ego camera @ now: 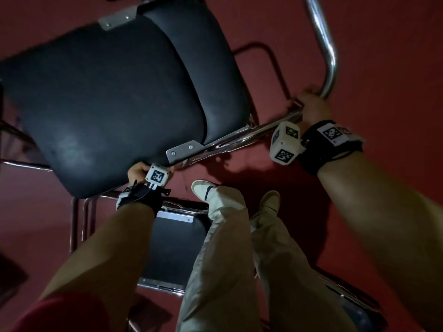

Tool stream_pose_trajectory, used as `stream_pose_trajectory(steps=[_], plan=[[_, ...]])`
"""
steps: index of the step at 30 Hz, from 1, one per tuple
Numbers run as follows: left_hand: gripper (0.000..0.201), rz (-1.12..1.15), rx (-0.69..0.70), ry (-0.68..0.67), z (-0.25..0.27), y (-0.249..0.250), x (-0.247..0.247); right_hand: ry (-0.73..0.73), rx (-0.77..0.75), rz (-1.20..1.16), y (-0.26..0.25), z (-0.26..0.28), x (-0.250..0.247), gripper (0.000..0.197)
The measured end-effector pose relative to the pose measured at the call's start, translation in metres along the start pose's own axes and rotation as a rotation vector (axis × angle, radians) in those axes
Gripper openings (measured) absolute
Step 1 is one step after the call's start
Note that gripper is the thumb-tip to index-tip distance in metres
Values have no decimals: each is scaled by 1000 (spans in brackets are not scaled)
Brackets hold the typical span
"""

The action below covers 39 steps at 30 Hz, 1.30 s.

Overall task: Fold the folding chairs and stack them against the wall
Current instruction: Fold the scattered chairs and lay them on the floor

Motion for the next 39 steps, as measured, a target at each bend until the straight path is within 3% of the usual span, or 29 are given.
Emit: stream_pose_trajectory(steps=[2, 4, 7, 8, 10, 12, 15, 19, 21, 24, 28, 31, 35, 39], plan=[[57, 91, -35, -144, -11, 5, -4, 48, 10, 48, -5, -4, -8, 13], [58, 12, -2, -216, 7, 12, 12, 85, 29, 127, -11, -6, -20, 8], [28, -104, 59, -336, 59, 22, 50, 110, 88, 208, -14, -10, -41, 12], [37, -133, 73, -370, 64, 27, 57, 126, 113, 215, -14, -10, -49, 16], [49, -199, 109, -376, 79, 37, 69, 136, 160, 186, -13, -10, -66, 21], [47, -275, 119, -368, 88, 46, 84, 143, 190, 141, -12, -8, -79, 23], [12, -390, 129, -339, 113, 46, 111, 172, 190, 119, -18, -2, -90, 26], [23, -441, 143, -270, 133, 39, 139, 131, 155, 129, -36, 12, -93, 25], [6, -492, 155, -239, 141, 38, 149, 104, 107, 104, -50, 21, -91, 24], [28, -550, 197, -220, 139, 38, 155, 68, 1, 59, -74, 39, -82, 5], [64, -596, 252, -87, 174, 22, 173, 77, -48, 16, -97, 61, -75, 22], [92, -645, 351, -2, 204, 5, 187, 7, -72, 17, -109, 77, -75, 7], [86, -724, 485, 50, 228, -9, 201, -86, -50, 70, -113, 94, -85, 23], [78, -836, 536, 67, 243, -19, 217, -156, -82, 123, -121, 107, -87, 21]])
Point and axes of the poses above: each hand's wrist, its own z-axis away from the middle knuckle, its own x-axis out of the palm, y = z × x, the point moved 4 cm from there along -z, towards the middle knuckle, and after that the axes turned 9 degrees about -y, right-handed, at the moved point
